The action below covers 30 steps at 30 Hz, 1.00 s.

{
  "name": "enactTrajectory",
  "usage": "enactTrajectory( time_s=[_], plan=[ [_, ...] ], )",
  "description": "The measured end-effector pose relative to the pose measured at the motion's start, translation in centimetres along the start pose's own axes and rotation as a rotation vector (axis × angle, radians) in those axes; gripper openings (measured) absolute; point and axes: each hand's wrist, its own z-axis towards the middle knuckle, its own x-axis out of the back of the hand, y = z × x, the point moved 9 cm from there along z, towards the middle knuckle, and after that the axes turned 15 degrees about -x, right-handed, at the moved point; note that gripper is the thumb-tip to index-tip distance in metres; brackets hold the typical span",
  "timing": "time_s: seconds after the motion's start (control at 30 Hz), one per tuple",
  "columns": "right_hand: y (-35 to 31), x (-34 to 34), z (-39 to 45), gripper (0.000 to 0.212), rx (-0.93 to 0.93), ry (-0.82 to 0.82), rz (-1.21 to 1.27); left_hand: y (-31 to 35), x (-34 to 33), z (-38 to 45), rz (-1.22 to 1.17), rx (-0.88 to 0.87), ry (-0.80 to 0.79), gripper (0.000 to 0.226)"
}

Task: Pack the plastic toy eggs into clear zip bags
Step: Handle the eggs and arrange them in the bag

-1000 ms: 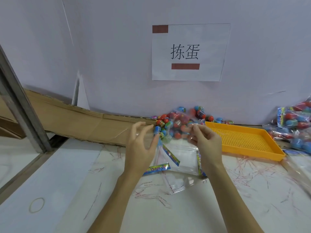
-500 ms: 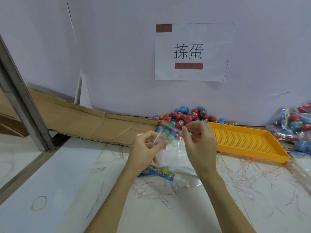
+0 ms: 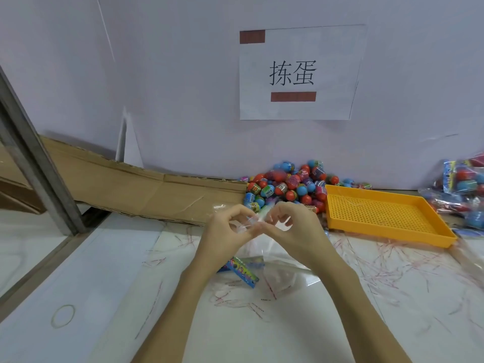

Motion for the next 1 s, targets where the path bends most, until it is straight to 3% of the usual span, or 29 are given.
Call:
enactTrajectory(
  time_s=[0.17,0.3,0.47,0.53,0.67,0.73,0.8,0.93,1.0],
  plan=[
    [-0.2,-0.1,0.1,0.027,0.006,-0.176,0.224,1.0,0.6,-0.1,0.144,-0.114,0.029,0.048],
    [0.6,0.5,0.1,0.028,-0.150,-0.164,0.482,0.7,1.4,-0.1,0.146,-0.076,0.068,0.044],
    [2.0,1.7,0.1,0.043,-0.310,-0.050,0.839,-0.7,0.9,-0.2,-0.418,0.190,0.114,0.025],
    [2.1,1.2,0.2,0.048,-0.342,-0.148,0.979,-0.7,1.0,-0.1,-0.505,0.204,0.164,0.023],
    [0.6,-0.6,-0.2,0.054,-0.362,-0.504,1.231,-0.8,1.9,-0.2,-0.467,0.186,0.265,0.028],
    [-0.4,-1.0,-0.4,0.052,-0.287,-0.605,1.196,-1.2,2.2,-0.3,-0.431,0.191,0.282,0.030],
    [-0.8,-1.1,-0.5,0.041,-0.240,-0.605,1.090,-1.3,2.4,-0.2,-0.397,0.174,0.287,0.026],
    [-0.3,-0.6,-0.4,0.029,-0.234,-0.464,0.957,-1.1,2.4,0.1,-0.331,0.109,0.263,0.014],
    [0.4,-0.3,-0.1,0.027,-0.249,-0.386,0.963,-1.4,2.6,0.0,-0.316,0.115,0.281,0.018]
  ],
)
